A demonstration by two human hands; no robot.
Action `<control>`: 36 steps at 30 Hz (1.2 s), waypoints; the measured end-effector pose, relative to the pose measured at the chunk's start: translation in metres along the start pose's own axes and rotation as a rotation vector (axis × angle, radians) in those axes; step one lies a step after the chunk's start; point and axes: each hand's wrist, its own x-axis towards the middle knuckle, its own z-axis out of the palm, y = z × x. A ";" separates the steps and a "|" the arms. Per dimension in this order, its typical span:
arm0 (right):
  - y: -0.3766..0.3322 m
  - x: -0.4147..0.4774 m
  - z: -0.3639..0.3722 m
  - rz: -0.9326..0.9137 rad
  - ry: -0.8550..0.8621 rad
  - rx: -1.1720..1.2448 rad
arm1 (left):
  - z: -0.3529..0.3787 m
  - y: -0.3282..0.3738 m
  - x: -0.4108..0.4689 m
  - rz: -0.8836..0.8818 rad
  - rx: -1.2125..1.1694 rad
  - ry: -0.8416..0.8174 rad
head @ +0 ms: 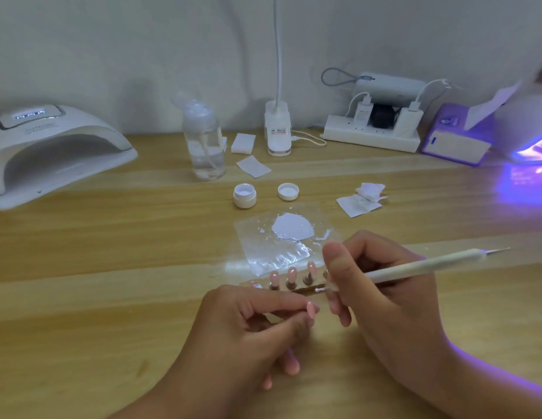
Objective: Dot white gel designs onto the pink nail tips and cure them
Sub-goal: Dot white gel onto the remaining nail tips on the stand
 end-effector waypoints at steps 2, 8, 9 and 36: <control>0.001 0.000 0.001 0.000 -0.003 -0.008 | 0.001 -0.002 0.001 0.011 -0.014 -0.007; 0.002 0.001 0.004 -0.009 -0.001 -0.008 | -0.001 -0.009 0.002 0.034 -0.018 -0.033; 0.002 0.001 0.004 -0.019 -0.004 -0.020 | -0.001 -0.009 0.003 0.038 -0.017 -0.032; 0.008 -0.001 0.006 -0.086 -0.053 -0.148 | -0.002 -0.011 0.004 0.025 -0.013 0.009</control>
